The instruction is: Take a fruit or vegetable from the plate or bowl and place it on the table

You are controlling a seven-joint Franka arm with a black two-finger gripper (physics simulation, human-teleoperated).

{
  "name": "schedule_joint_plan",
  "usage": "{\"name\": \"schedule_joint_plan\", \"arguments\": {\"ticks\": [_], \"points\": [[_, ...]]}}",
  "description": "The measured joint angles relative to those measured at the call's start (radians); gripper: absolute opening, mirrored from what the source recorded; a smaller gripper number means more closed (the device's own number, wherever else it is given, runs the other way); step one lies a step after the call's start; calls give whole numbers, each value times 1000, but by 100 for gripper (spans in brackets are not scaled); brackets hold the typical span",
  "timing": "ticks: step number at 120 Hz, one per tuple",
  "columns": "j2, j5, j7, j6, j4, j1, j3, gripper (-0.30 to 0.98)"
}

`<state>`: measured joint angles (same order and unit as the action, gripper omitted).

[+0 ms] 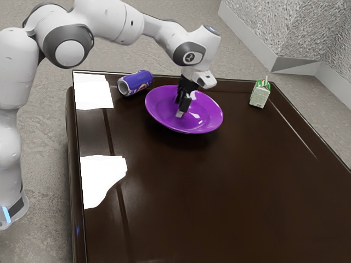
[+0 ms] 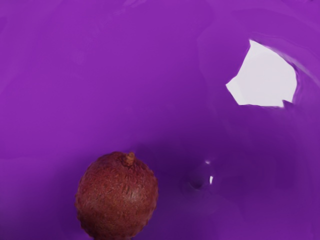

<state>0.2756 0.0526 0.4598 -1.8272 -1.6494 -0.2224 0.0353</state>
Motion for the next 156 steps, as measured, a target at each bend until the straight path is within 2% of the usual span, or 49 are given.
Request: {"name": "schedule_joint_plan", "arguments": {"ticks": [40, 50, 79, 89, 141, 156], "points": [[28, -5, 4, -67, 0, 0, 0, 66], [32, -10, 5, -74, -1, 0, -1, 58], [40, -17, 5, -83, -2, 0, -1, 24], [41, -17, 5, -85, -1, 0, -1, 17], [15, -12, 2, -88, 10, 7, -8, 13], [-27, -10, 0, -84, 52, 8, -52, 13]]}}
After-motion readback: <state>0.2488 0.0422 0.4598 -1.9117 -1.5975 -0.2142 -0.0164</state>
